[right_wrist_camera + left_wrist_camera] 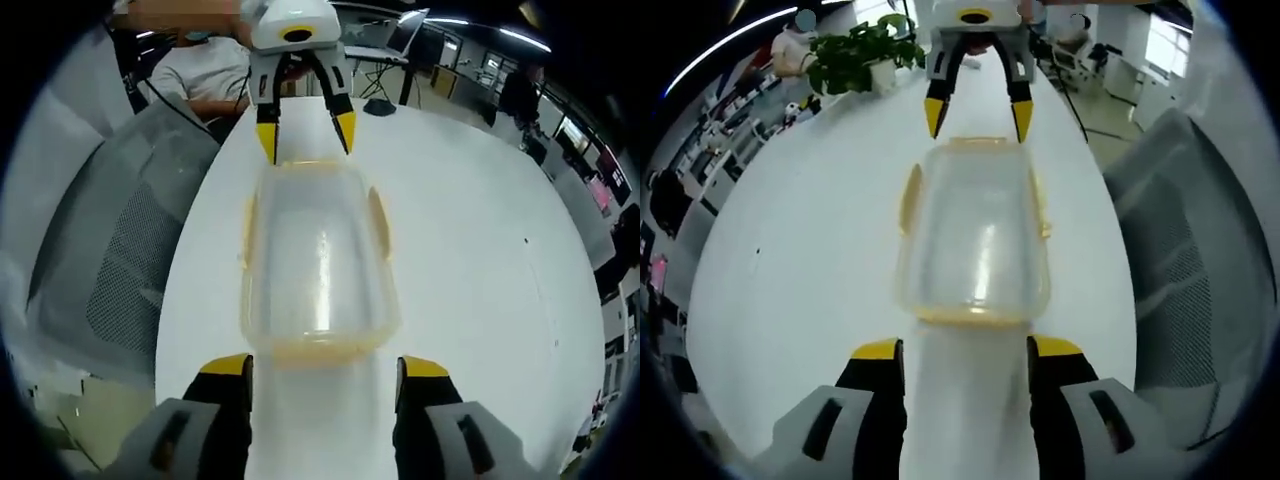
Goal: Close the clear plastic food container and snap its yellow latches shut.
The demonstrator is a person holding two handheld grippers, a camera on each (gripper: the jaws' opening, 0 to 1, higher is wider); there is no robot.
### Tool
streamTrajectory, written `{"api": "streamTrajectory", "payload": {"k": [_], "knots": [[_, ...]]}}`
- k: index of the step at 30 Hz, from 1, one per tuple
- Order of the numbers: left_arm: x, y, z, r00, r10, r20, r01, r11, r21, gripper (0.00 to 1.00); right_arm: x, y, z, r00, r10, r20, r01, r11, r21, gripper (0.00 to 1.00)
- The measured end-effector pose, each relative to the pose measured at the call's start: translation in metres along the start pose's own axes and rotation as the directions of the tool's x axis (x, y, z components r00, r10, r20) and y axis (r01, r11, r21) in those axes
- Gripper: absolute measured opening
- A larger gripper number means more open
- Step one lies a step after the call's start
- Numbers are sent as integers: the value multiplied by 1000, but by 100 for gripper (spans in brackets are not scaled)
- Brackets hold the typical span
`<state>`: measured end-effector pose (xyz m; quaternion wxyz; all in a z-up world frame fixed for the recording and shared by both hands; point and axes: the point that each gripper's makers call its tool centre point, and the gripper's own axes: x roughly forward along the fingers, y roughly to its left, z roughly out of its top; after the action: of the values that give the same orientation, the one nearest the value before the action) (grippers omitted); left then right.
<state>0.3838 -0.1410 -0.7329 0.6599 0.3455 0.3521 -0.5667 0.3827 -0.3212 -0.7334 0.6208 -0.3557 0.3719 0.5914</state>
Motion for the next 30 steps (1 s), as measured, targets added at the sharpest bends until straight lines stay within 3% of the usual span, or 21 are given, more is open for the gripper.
{"api": "streamTrajectory", "payload": {"k": [2, 4, 6, 9, 12, 13, 15, 19, 21, 23, 24, 25, 26, 27, 28, 29, 30], "knots": [[-3, -1, 1, 1000, 0, 4, 1, 1000, -19, 43, -3, -2, 4, 1000, -10, 13, 9, 1000, 20, 55], [-5, -6, 3, 1000, -22, 18, 23, 996, -86, 38, -6, -1, 7, 1000, -6, 29, 4, 996, 91, 53], [-7, -2, 6, 999, -6, 33, 9, 996, -89, 38, -9, -3, 11, 999, -24, 44, 17, 988, 150, 51], [-10, -2, 10, 999, -3, 54, 15, 977, -212, 38, -12, -2, 12, 999, -25, 48, 11, 964, 266, 48], [-14, 3, 12, 998, 26, 49, -12, 962, -272, 33, -11, -3, 13, 998, -32, 50, 11, 929, 369, 46], [-15, 4, 13, 998, 35, 54, -15, 942, -334, 36, -10, -6, 14, 997, -57, 56, 31, 920, 392, 47], [-17, 7, 18, 995, 58, 77, -23, 923, -385, 40, -9, -4, 16, 997, -47, 64, 15, 907, 421, 46], [-20, 10, 22, 992, 83, 97, -26, 874, -485, 36, -6, -4, 18, 995, -66, 74, 21, 871, 492, 45], [-19, 8, 24, 990, 94, 108, -18, 829, -559, 35, -4, -5, 19, 993, -83, 79, 28, 844, 535, 45], [-18, 5, 26, 990, 92, 106, -13, 808, -589, 36, -3, -8, 16, 993, -103, 52, 56, 822, 566, 45], [-17, 6, 26, 990, 99, 103, -19, 807, -591, 36, -2, -7, 17, 993, -100, 55, 50, 818, 573, 46], [-16, 7, 25, 990, 106, 98, -27, 803, -595, 36, 0, -8, 15, 992, -114, 45, 63, 791, 609, 46], [-15, 7, 23, 990, 117, 82, -42, 787, -615, 36, 0, -8, 11, 993, -119, 27, 77, 781, 619, 46], [-13, 8, 23, 989, 128, 78, -46, 755, -654, 36, 1, -9, 13, 991, -122, 46, 66, 774, 629, 46], [-12, 7, 24, 988, 130, 84, -43, 749, -661, 37, 1, -9, 15, 989, -134, 59, 60, 741, 669, 47], [-11, 6, 23, 988, 136, 76, -47, 723, -690, 38, 2, -9, 15, 989, -133, 68, 50, 725, 687, 49], [-10, 6, 24, 987, 139, 78, -45, 715, -698, 38, 2, -10, 15, 988, -137, 73, 51, 731, 681, 49]]}}
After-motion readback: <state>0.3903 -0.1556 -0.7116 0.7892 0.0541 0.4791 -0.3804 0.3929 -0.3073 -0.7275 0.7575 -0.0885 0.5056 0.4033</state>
